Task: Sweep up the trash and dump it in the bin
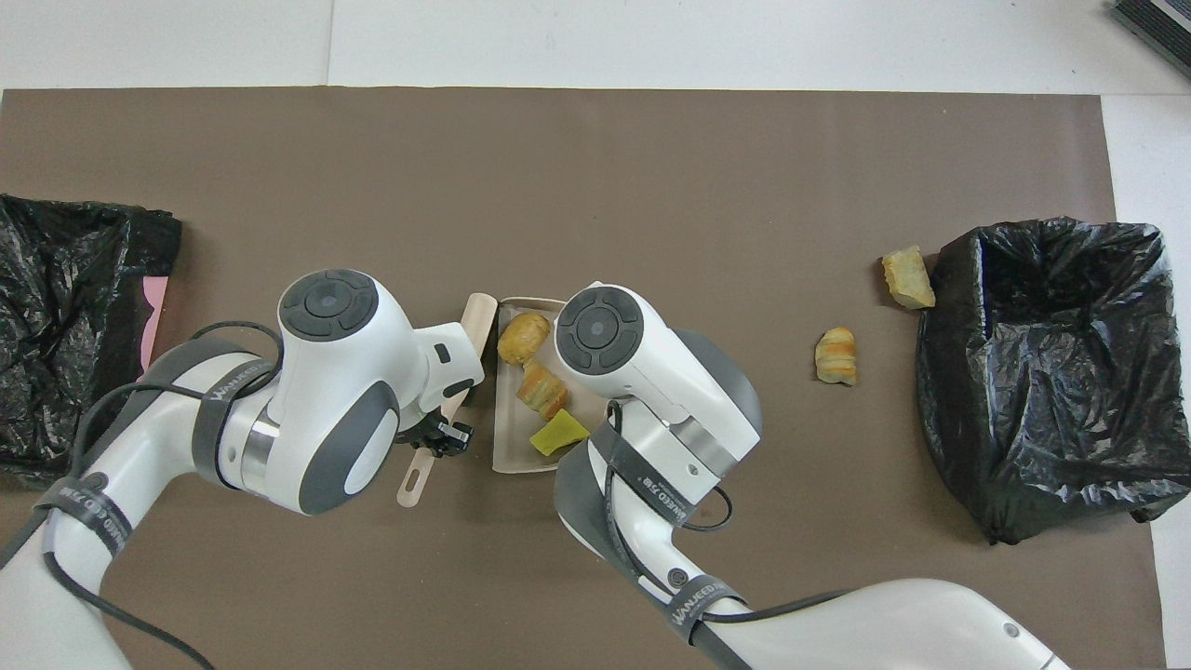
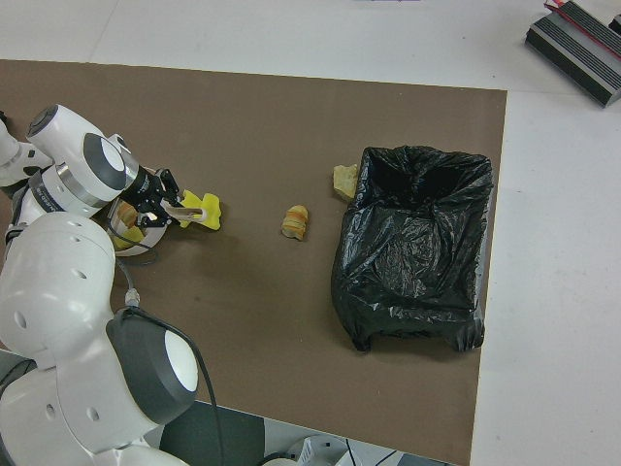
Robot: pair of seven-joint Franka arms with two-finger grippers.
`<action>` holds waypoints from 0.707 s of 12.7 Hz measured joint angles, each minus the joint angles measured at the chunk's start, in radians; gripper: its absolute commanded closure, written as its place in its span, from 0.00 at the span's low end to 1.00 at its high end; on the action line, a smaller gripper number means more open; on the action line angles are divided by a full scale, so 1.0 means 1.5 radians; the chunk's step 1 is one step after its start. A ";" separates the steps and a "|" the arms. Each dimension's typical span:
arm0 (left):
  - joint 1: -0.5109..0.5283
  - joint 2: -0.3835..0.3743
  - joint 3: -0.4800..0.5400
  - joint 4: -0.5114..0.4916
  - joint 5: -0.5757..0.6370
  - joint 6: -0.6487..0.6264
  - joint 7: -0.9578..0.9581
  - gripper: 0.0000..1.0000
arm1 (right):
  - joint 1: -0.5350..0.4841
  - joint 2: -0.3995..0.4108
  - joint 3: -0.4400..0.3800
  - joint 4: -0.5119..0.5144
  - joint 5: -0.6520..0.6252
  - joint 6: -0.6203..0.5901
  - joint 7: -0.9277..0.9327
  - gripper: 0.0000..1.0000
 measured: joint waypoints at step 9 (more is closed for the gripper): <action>0.001 -0.013 -0.011 0.000 -0.034 -0.016 -0.131 1.00 | -0.017 -0.002 -0.001 0.005 0.001 0.007 0.008 1.00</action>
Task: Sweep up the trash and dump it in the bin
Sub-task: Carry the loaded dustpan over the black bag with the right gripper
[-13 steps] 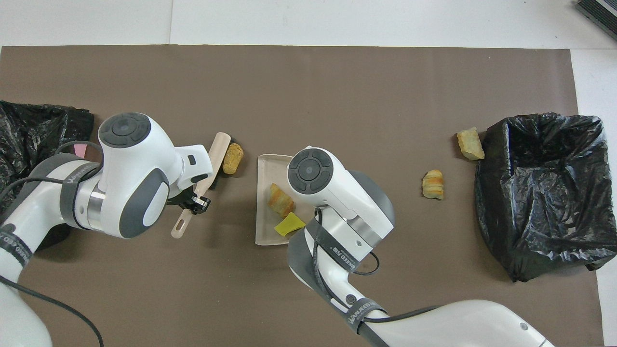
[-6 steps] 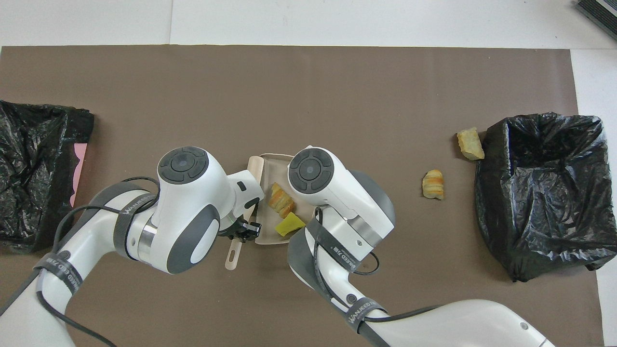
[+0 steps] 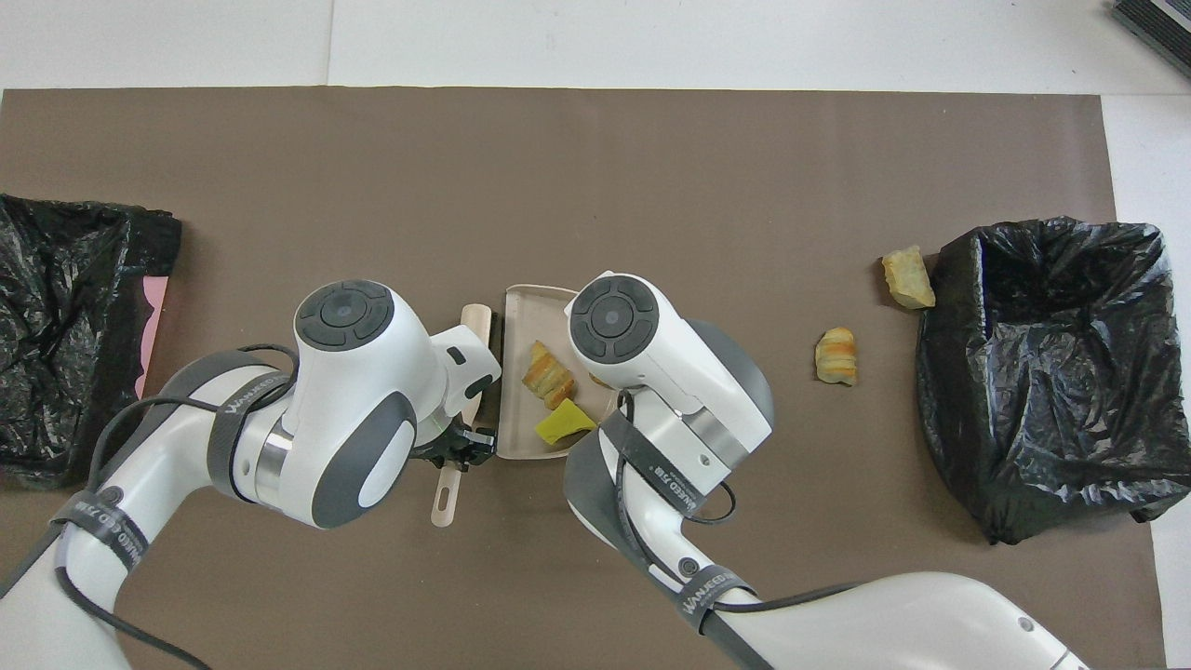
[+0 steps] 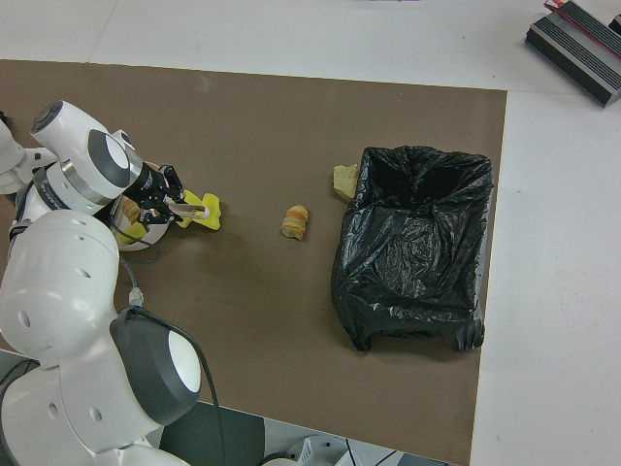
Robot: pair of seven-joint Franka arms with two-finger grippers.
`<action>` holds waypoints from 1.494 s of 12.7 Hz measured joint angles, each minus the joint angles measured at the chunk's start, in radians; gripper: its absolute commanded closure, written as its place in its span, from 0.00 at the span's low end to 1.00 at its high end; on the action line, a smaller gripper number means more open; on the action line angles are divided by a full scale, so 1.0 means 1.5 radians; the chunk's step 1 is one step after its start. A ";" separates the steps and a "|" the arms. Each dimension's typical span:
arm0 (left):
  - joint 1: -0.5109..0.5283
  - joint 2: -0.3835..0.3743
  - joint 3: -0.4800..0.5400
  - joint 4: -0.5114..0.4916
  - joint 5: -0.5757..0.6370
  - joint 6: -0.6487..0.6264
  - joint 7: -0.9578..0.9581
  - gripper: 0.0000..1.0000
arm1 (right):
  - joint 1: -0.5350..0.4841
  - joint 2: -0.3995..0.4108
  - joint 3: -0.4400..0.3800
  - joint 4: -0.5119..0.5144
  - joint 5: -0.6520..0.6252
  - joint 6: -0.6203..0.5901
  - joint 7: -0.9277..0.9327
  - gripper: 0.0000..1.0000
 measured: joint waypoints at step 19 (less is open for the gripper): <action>-0.027 -0.328 -0.323 -0.305 -0.274 0.086 -0.235 0.98 | -0.470 -0.119 -0.008 0.029 0.055 -0.092 -0.486 1.00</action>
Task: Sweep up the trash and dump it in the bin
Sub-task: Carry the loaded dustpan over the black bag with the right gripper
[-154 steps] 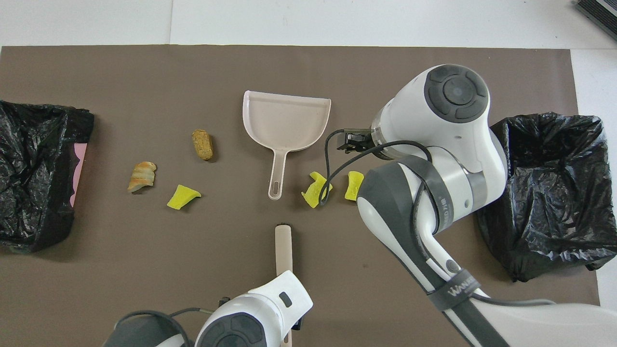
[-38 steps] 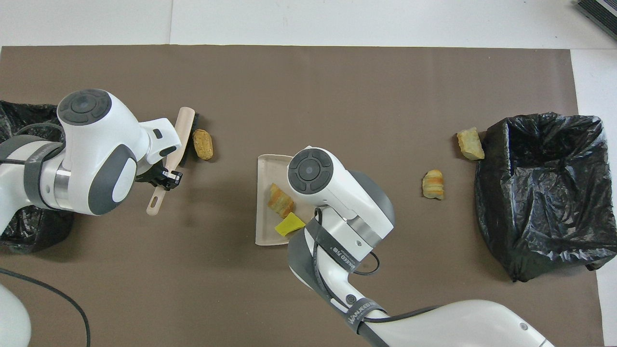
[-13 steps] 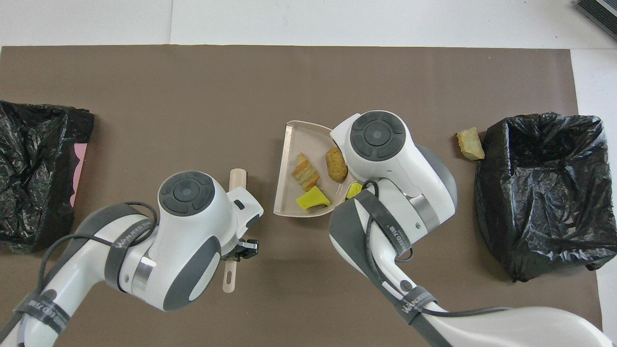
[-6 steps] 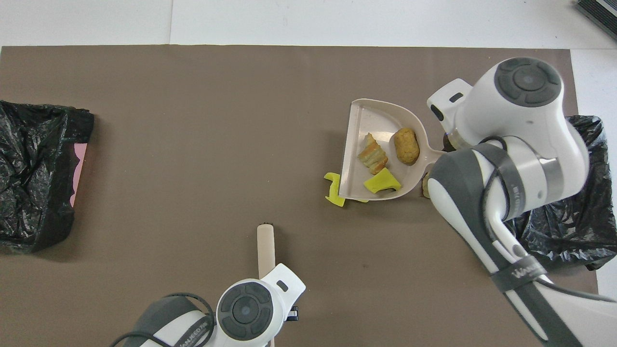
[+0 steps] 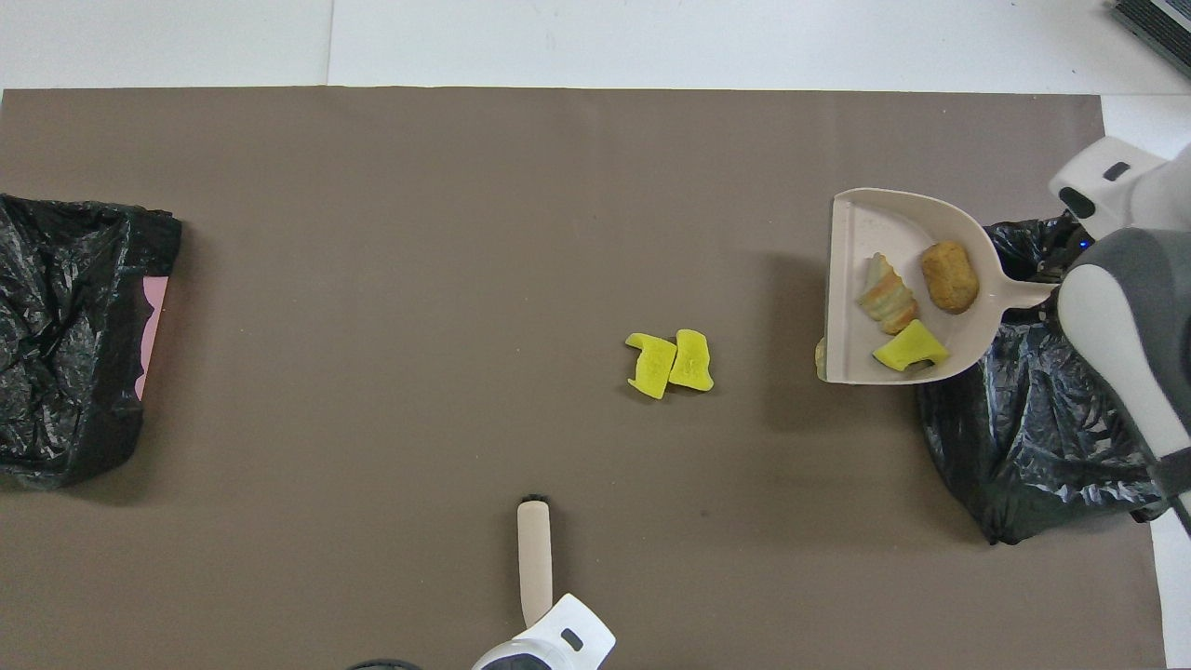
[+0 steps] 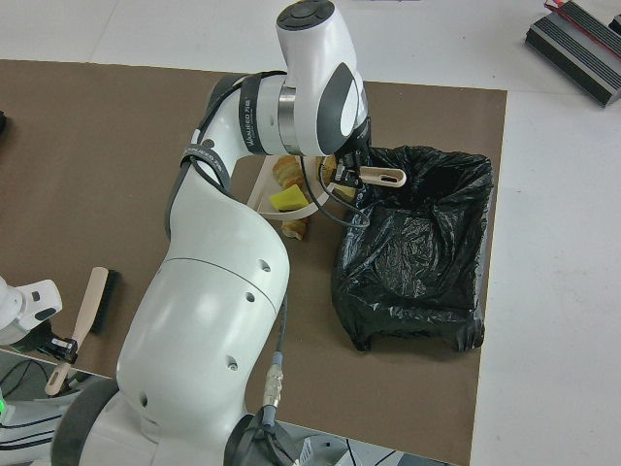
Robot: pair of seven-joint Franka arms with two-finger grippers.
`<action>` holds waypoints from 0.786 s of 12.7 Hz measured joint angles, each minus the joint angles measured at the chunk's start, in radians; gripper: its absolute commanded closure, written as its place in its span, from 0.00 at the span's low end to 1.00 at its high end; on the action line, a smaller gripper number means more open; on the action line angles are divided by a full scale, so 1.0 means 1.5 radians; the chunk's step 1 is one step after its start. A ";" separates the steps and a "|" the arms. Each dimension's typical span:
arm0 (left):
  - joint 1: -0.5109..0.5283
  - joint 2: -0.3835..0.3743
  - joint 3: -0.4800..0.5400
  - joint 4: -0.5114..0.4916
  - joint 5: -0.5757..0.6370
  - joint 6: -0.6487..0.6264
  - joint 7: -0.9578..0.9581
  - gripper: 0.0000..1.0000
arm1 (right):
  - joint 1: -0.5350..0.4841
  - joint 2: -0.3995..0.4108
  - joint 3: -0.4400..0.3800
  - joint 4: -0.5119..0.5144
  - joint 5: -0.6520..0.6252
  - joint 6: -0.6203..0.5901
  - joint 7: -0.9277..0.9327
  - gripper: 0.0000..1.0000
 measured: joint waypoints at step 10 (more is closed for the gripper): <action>0.003 0.013 0.021 0.003 0.000 0.008 0.044 0.00 | -0.148 -0.031 -0.001 0.038 -0.230 0.003 -0.219 1.00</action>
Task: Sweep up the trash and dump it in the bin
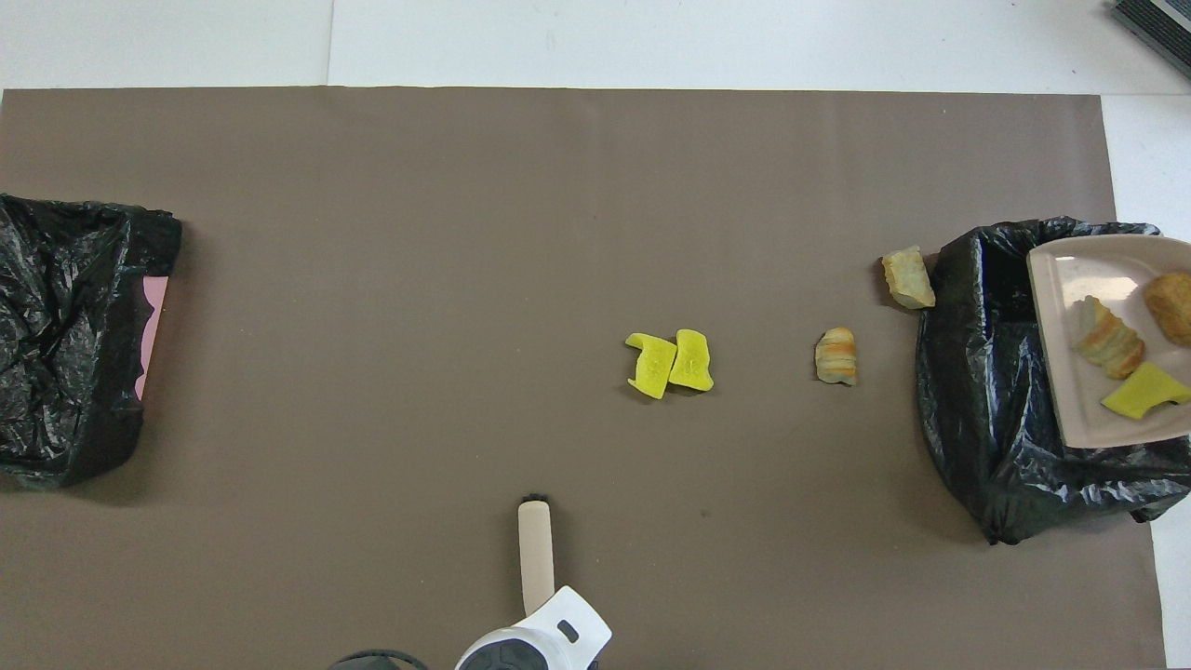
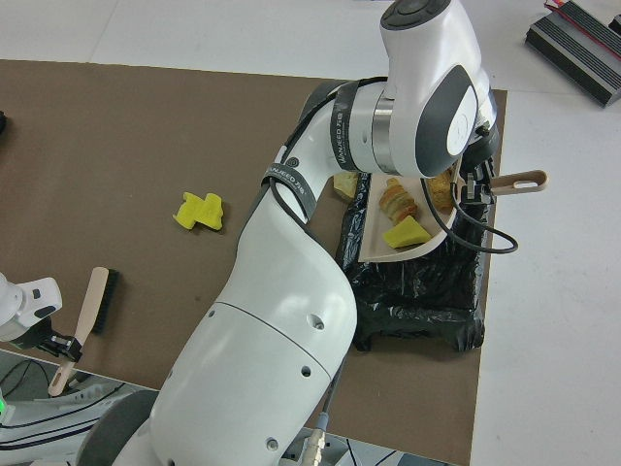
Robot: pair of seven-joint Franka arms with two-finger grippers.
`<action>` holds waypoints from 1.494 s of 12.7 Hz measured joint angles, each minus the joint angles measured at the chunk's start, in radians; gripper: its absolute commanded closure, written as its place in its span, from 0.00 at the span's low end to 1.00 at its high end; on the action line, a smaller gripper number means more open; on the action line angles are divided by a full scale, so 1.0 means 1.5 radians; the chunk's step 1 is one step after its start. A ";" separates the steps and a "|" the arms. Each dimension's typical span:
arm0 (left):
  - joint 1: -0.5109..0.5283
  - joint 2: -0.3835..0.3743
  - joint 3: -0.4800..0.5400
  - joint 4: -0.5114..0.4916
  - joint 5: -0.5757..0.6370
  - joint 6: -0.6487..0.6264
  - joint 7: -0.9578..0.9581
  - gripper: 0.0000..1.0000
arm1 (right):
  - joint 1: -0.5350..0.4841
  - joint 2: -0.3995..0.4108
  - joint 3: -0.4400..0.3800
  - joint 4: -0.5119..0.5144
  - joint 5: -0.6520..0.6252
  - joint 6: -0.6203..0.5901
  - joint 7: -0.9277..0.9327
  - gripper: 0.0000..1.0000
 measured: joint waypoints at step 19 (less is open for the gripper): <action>0.001 0.188 0.550 0.623 0.355 -0.321 0.413 0.00 | 0.052 -0.165 0.007 -0.220 -0.281 0.121 0.156 1.00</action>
